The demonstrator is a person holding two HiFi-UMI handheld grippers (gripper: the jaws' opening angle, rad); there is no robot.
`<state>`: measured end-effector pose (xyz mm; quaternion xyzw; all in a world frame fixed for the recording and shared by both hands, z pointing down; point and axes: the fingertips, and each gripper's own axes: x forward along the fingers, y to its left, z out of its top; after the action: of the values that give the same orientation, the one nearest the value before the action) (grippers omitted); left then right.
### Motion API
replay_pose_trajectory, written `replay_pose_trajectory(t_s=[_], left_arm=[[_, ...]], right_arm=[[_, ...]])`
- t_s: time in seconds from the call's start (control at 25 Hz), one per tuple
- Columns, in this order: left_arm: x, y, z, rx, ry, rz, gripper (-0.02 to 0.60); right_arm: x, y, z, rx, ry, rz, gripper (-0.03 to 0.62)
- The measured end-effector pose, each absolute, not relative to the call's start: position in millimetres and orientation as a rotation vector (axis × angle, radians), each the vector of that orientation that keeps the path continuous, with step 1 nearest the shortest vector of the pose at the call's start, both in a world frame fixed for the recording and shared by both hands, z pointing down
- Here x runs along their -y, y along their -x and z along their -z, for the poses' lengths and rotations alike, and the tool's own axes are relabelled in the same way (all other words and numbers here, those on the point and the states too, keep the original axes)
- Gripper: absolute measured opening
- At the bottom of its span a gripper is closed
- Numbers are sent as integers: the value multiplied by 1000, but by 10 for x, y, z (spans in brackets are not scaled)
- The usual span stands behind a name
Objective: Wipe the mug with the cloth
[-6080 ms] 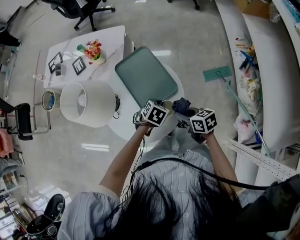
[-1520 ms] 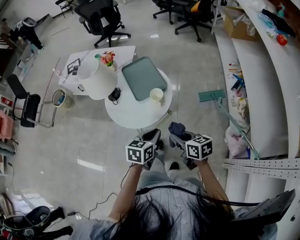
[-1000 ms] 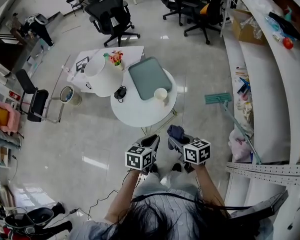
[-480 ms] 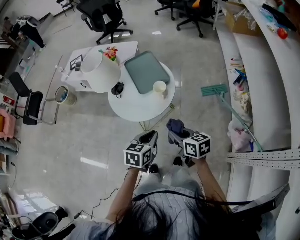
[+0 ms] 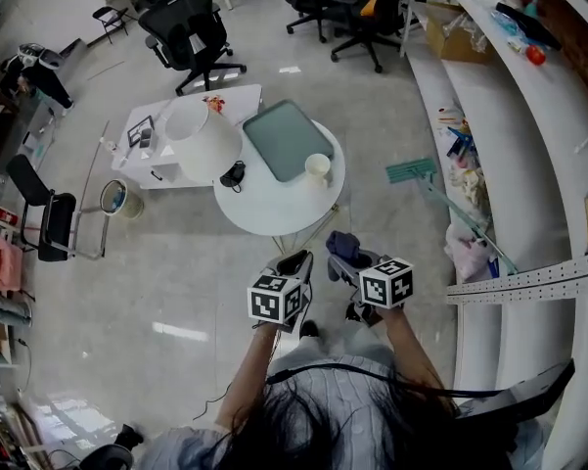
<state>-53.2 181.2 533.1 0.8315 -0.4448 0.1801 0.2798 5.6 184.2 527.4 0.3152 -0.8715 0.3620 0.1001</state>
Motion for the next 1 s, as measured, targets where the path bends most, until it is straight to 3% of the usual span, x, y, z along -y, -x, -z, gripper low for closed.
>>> replay_pose_trajectory(t_s=[1.0], left_arm=[[-1971,638,-5276,1104,-2290,-454,48]], right_arm=[[-2090,158,-5265,2544,-1024,-1030,80]])
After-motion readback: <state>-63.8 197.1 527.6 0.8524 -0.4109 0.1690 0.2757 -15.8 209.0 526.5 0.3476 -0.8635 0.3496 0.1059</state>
